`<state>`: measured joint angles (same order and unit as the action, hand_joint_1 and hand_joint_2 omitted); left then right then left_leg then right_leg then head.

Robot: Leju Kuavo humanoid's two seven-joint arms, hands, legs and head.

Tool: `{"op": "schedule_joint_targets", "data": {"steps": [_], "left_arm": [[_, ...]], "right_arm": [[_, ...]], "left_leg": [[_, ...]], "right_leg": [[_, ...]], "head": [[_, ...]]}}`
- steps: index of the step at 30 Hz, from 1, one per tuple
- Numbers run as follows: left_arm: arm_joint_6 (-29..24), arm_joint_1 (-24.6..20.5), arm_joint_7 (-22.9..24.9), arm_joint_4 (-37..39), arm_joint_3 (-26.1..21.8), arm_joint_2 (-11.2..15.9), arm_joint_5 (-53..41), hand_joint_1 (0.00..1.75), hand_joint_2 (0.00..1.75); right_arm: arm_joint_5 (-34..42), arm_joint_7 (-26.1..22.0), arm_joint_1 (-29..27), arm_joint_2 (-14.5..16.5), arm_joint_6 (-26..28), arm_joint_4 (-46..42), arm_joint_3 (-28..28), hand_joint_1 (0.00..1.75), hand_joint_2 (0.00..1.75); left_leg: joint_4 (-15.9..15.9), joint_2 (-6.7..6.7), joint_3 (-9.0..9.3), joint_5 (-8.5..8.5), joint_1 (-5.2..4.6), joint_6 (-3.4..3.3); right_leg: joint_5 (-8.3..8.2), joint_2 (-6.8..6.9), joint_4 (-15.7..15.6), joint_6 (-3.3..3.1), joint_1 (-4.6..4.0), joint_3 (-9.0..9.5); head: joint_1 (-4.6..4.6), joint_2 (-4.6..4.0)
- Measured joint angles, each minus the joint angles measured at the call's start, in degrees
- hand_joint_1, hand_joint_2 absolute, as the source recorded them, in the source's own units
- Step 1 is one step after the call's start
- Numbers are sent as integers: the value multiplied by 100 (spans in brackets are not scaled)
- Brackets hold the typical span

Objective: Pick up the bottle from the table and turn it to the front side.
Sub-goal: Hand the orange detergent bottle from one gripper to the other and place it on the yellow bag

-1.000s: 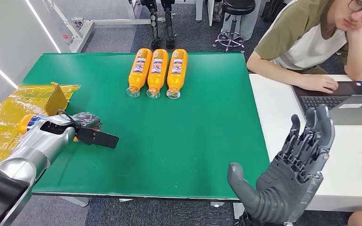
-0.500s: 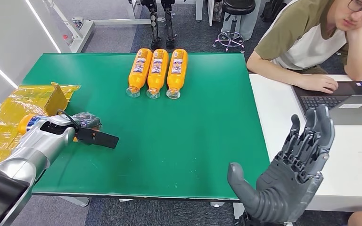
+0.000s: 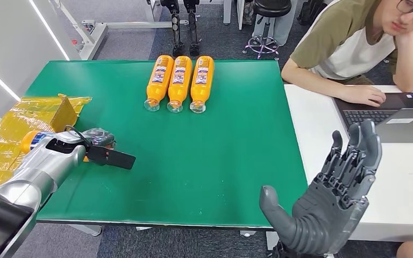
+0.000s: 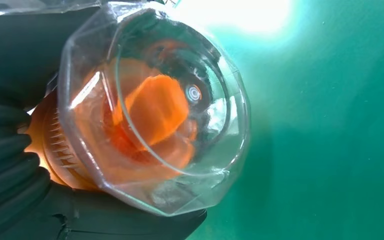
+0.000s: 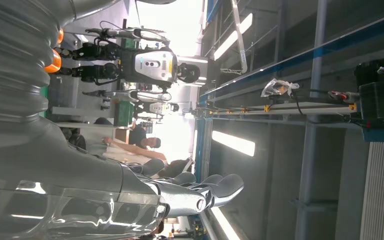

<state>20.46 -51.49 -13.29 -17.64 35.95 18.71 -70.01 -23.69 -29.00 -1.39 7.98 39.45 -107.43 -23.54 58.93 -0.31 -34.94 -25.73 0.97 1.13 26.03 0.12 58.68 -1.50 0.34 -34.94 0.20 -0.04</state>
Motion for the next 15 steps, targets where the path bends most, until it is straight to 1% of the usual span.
{"op": "schedule_joint_targets", "data": {"steps": [15], "left_arm": [[1,-1,0,2,0,0,0,175,175]], "right_arm": [[0,0,0,0,0,0,0,0,175]], "left_leg": [[0,0,0,0,0,0]], "right_leg": [[0,0,0,0,0,0]], "head": [[-2,0]]}}
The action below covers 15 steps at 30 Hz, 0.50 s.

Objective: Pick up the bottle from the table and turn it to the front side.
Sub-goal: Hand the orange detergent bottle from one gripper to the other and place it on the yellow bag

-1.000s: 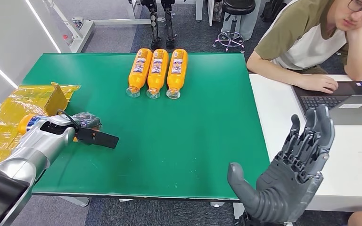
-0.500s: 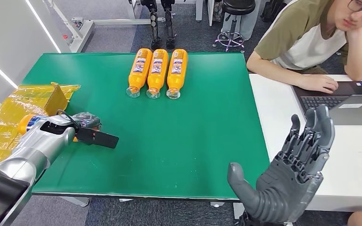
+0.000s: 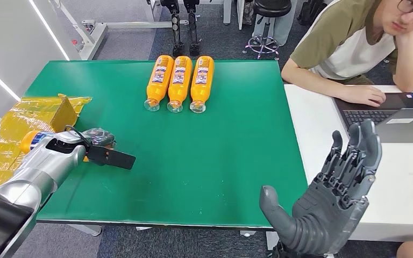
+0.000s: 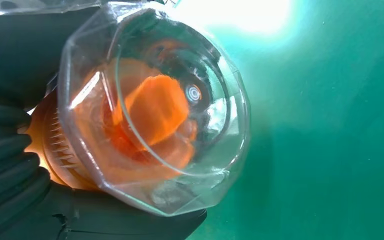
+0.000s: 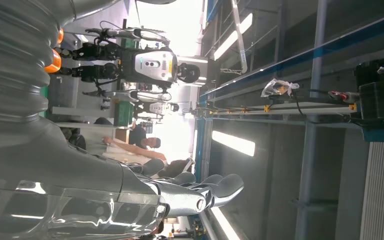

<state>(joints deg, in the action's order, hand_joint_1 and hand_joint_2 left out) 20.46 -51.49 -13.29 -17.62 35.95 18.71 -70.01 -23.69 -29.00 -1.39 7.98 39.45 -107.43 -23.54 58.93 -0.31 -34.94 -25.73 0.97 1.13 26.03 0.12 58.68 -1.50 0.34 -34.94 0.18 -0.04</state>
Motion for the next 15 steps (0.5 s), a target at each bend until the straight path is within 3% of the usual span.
{"op": "schedule_joint_targets", "data": {"steps": [15], "left_arm": [[0,-1,0,0,0,0,0,175,175]], "right_arm": [[0,0,0,0,0,0,0,0,175]], "left_leg": [[0,0,0,0,0,0]], "right_leg": [[0,0,0,0,0,0]], "head": [[2,0]]}}
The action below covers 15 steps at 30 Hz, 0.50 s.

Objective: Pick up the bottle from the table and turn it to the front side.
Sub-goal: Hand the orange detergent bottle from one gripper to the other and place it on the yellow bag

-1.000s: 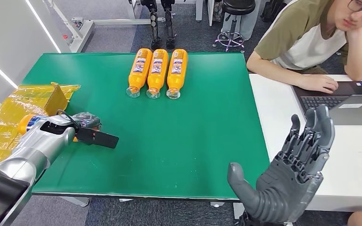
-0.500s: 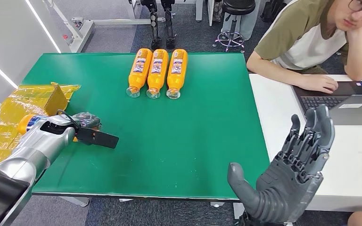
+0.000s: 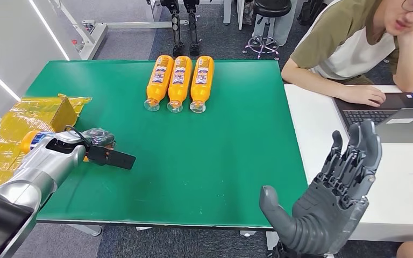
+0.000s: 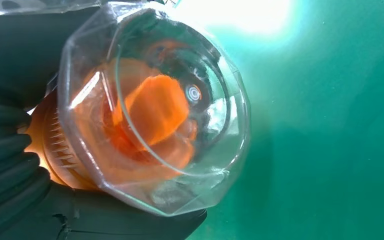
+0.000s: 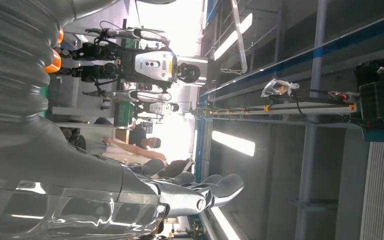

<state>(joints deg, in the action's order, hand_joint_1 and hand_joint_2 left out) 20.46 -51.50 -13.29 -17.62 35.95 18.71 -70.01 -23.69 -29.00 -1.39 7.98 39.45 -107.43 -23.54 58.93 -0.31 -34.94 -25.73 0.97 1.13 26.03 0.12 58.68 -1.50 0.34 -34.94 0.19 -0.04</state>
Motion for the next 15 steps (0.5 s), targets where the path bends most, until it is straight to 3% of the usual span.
{"op": "schedule_joint_targets", "data": {"steps": [15], "left_arm": [[-1,0,0,0,0,0,0,175,175]], "right_arm": [[1,0,0,0,0,0,0,0,175]], "left_leg": [[0,0,0,0,0,0]], "right_leg": [[0,0,0,0,0,0]], "head": [[0,0]]}}
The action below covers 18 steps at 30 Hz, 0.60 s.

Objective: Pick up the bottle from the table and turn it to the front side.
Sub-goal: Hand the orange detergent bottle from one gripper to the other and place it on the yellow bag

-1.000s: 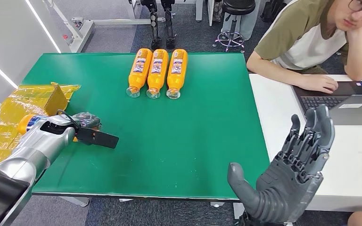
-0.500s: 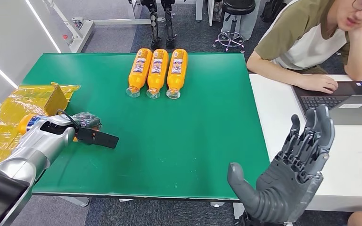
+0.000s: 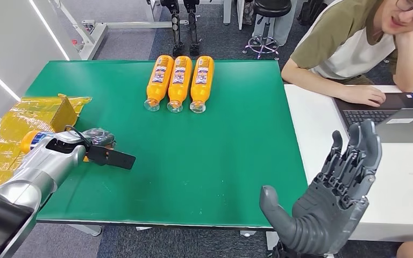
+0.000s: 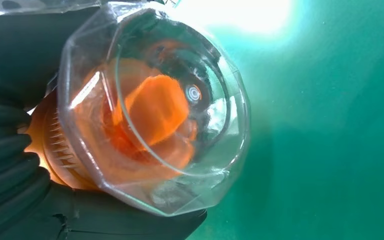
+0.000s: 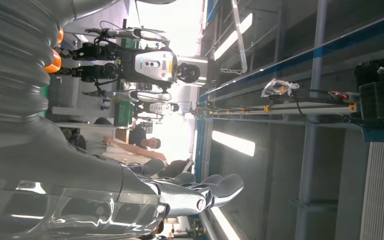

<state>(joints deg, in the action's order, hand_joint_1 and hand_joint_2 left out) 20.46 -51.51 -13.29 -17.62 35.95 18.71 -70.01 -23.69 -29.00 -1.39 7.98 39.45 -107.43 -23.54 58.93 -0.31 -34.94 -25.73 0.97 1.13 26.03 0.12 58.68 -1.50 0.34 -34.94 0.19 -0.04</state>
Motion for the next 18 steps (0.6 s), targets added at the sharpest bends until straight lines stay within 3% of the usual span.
{"op": "schedule_joint_targets", "data": {"steps": [18], "left_arm": [[1,-5,0,13,0,0,0,175,175]], "right_arm": [[1,0,0,0,0,0,0,0,175]], "left_leg": [[0,0,0,0,0,0]], "right_leg": [[0,0,0,0,0,0]], "head": [[1,0]]}}
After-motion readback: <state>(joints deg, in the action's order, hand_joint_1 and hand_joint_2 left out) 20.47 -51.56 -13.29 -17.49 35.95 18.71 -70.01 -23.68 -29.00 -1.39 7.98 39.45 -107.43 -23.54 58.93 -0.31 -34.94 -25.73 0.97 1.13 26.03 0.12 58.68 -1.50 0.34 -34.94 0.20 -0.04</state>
